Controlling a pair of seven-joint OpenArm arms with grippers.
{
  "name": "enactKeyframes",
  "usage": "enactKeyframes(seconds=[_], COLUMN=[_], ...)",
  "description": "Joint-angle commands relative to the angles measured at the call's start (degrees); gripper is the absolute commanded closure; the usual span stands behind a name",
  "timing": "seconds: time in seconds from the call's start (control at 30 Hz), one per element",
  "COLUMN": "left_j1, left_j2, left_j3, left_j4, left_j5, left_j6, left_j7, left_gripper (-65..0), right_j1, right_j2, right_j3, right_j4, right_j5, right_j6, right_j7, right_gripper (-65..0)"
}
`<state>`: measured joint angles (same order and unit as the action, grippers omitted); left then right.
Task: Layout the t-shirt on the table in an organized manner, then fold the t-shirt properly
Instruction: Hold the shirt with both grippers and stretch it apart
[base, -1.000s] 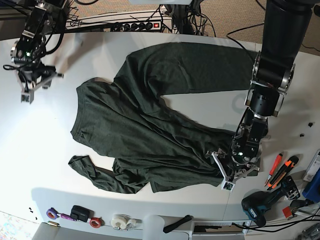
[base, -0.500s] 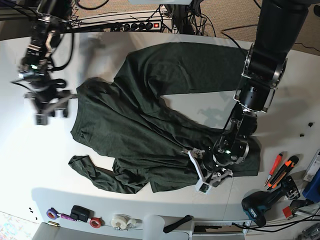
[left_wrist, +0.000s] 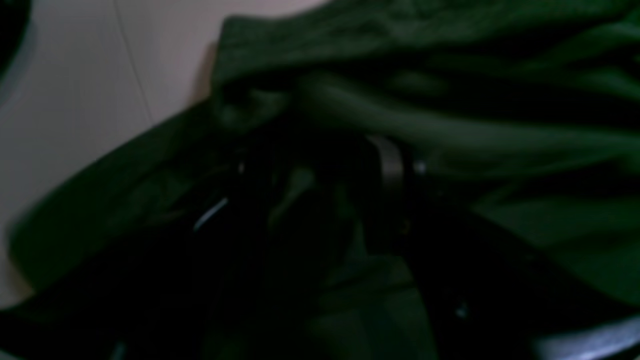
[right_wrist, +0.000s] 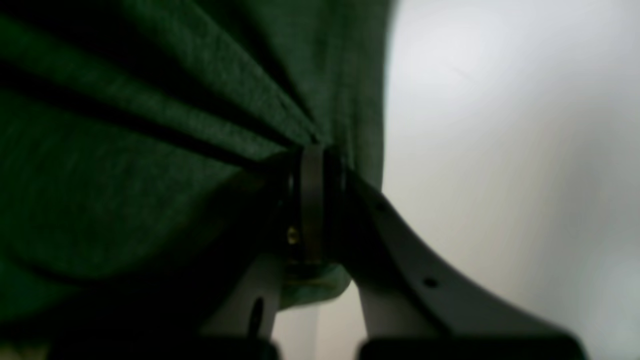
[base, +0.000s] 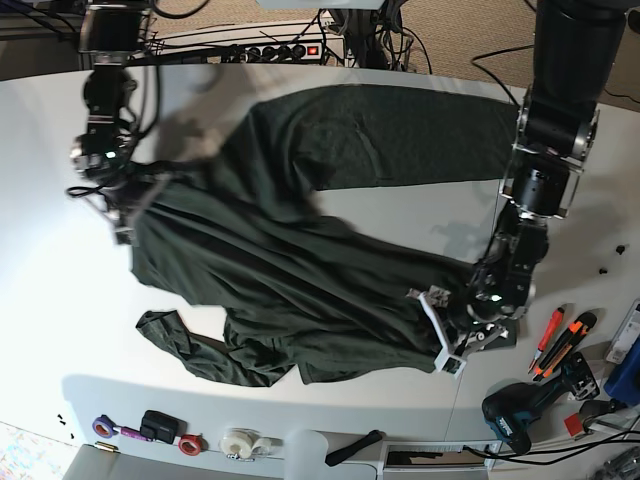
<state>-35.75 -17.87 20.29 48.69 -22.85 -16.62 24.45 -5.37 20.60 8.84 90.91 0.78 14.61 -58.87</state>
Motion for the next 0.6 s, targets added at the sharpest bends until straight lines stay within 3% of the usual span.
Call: enactKeyframes(seconds=[0.0,0.2,0.3,0.4,0.5,0.57], left_j1=[-1.73,0.70,2.80,5.84,8.24,8.07], left_j2=[-0.92,-2.80,-3.02,-2.93,-2.89,-2.86], left_j3=[-0.24,-0.35,-0.87,-2.89,-5.33,-5.60], left_j4=[0.98,2.38,5.38,10.08,14.80,15.69], left_j5=[-1.31,-4.35,-9.51,-12.63,-13.07,-10.01], left_j6=[-0.15,-4.57,-9.42,-14.45,-15.67,-15.13], left_j7=[-0.81,-0.04,1.99,3.17,1.53,1.03], left_gripper=[-28.3,-28.3,-27.7,-21.8,-19.3,-19.3], right_j1=[-1.68,-3.80,-3.85,-3.85,-3.82,-3.82], right_j2=[1.38,4.96,4.94,4.90,4.76,4.76], right_j3=[1.05,7.61,10.19,10.36,10.34,10.34], right_j4=[-1.03,-1.03,-1.03,-1.03,-1.03,-1.03], right_j5=[-0.81,-0.02,1.86,3.52,5.62,6.10], right_j6=[0.33,0.33,0.37,0.39,0.48,0.63], right_j7=[-5.62,-5.42,-5.22,-5.14,-5.16,-5.20], right_gripper=[-0.4,-0.4,-0.4,-0.4,-0.4,-0.4])
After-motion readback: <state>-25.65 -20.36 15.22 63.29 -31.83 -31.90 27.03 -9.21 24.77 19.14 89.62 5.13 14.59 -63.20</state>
